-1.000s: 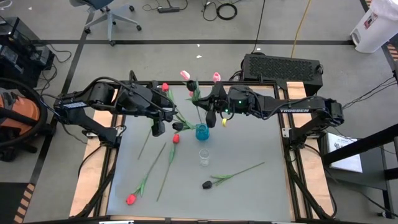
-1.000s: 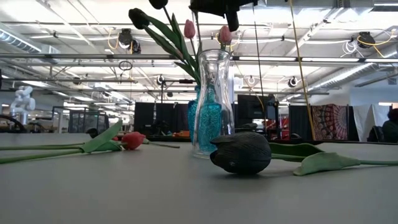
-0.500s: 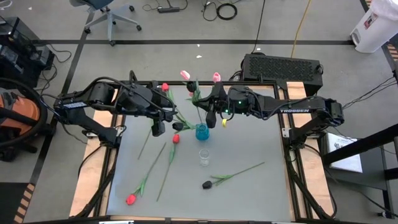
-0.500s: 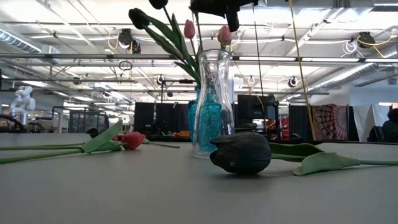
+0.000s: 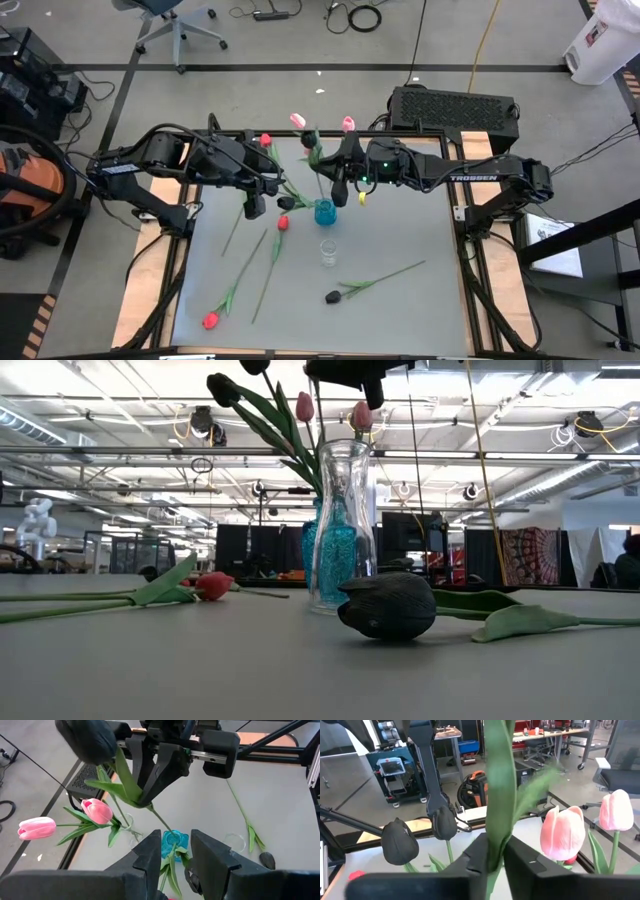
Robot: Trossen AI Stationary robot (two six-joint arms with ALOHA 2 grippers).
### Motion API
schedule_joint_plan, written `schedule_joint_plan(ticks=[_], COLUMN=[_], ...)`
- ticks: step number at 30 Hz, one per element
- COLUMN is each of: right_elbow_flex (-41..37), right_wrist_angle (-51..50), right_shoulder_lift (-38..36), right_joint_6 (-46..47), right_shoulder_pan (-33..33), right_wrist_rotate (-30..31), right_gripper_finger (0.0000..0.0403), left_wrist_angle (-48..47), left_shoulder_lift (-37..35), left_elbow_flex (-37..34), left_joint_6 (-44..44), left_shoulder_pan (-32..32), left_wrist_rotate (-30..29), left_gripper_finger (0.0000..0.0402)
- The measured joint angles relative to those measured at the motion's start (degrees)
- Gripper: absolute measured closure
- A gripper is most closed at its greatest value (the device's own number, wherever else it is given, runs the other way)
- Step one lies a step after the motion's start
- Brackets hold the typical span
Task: Sort flowers into vase by color
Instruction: Put the top black tulip into the blue vase, then put the black tulip into the blue vase
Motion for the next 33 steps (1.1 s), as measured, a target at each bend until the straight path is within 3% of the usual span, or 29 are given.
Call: schedule_joint_plan(ticks=[22, 33], right_elbow_flex=[0.0, 0.1], right_wrist_angle=[-5.4, -10.3], right_shoulder_lift=[-0.2, -5.7], right_joint_6=[0.2, 0.2], right_shoulder_pan=[0.7, 1.2], right_wrist_rotate=[0.0, 0.0], right_gripper_finger=[0.0209, 0.0182], left_wrist_angle=[0.0, 0.0], left_shoulder_lift=[0.0, 0.0], left_elbow_flex=[0.0, 0.0], left_joint_6=[0.0, 0.0], left_shoulder_pan=[0.0, 0.0], left_wrist_rotate=[0.0, 0.0], left_gripper_finger=[0.0288, 0.0288])
